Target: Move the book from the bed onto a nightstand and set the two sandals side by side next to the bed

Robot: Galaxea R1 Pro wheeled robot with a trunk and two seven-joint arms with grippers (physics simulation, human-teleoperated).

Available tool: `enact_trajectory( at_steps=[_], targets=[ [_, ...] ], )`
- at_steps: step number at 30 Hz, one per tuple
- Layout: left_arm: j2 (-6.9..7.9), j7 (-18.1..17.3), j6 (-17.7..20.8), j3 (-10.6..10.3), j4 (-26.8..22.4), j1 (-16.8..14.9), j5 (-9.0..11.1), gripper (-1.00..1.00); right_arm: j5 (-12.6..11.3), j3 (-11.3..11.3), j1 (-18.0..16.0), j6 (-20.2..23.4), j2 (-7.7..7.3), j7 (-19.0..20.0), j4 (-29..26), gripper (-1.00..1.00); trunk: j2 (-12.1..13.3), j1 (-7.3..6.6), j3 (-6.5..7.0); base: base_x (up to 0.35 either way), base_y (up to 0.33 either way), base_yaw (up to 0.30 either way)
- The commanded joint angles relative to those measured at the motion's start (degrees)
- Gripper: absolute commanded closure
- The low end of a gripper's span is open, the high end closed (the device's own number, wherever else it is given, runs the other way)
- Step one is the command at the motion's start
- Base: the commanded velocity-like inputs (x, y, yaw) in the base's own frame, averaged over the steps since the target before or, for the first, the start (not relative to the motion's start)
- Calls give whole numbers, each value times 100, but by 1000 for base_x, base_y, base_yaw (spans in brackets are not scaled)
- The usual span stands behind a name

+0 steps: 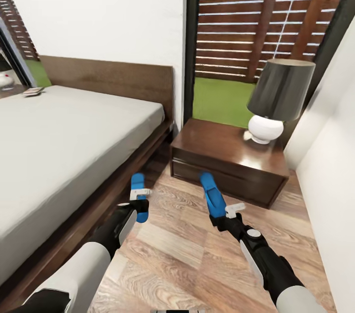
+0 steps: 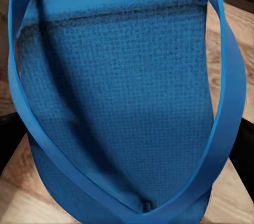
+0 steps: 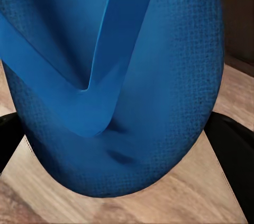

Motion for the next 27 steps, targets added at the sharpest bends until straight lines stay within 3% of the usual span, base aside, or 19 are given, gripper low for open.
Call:
enact_trajectory(
  at_steps=[1, 11, 13, 27],
  targets=[
    [3, 53, 25, -31, -7, -3, 59, 100, -30, 12, 0, 32, -6, 3, -12, 100, -2, 1, -5, 253, -208, 278],
    [3, 55, 25, -31, -7, -3, 59, 100, -21, 13, -1, 32, -3, 3, 121, 100, -2, 1, -5, 206, -251, 278],
    [3, 55, 25, -31, -7, -3, 59, 100, 1, 7, -1, 29, 86, 3, 142, 100, -2, 1, -5, 70, -231, 279],
    [3, 62, 24, -31, -16, -3, 83, 100, 23, 4, -3, 18, 151, 3, 143, 100, -2, 1, -5, -29, -37, 279]
  ],
)
